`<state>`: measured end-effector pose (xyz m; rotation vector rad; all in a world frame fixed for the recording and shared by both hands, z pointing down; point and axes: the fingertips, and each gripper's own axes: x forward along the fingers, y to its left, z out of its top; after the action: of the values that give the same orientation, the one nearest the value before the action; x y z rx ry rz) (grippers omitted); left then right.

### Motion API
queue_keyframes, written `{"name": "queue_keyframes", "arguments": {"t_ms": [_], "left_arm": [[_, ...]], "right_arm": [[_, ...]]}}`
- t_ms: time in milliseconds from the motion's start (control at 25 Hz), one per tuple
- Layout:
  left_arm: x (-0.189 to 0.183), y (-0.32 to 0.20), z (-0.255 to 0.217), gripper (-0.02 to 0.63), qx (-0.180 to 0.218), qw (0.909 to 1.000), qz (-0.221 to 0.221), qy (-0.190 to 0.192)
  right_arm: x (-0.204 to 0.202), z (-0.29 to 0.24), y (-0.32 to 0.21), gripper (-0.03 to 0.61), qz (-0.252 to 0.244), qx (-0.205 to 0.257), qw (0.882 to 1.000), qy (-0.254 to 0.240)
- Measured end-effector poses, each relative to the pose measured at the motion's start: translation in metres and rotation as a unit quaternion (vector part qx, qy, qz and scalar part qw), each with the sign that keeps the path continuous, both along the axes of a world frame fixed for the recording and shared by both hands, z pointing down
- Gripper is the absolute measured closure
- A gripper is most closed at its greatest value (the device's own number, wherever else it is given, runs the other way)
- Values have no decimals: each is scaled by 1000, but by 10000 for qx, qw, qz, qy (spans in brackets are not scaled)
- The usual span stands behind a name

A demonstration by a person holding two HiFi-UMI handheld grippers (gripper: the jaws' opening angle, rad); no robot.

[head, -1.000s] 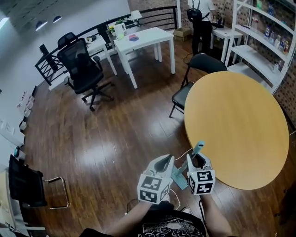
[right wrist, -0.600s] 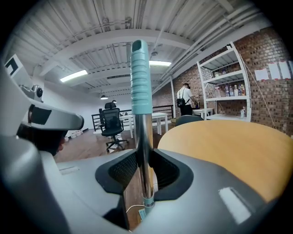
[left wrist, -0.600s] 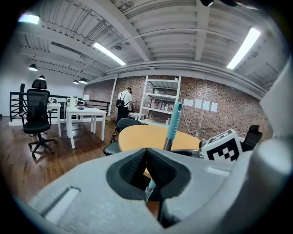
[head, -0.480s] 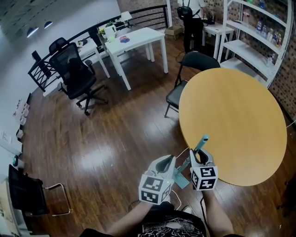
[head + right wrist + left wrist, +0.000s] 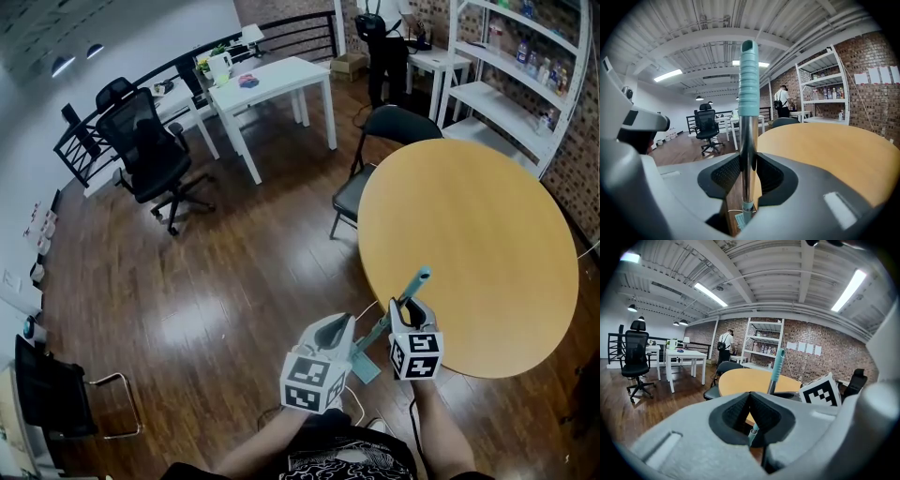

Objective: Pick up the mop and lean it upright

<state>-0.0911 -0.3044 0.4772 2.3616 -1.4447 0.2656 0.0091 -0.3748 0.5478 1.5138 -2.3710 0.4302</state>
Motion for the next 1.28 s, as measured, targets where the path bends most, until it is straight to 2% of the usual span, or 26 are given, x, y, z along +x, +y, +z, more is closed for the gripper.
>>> {"name": "queue_keyframes", "arguments": {"t_ms": [840,1120,1280], "left_arm": [[-8,12,-4,611,52,9995,-325,-35],[3,29,-6,611,72,9991,-412,-23],[16,42,-7,611,122,9986,-506,-33]], "right_arm": [[-9,6,14,466,-287,-111,9994,140],[-9,-9,44,468,-444,-63,9990,52],[-9,-30,72,497,-671,140,9976,-61]]}}
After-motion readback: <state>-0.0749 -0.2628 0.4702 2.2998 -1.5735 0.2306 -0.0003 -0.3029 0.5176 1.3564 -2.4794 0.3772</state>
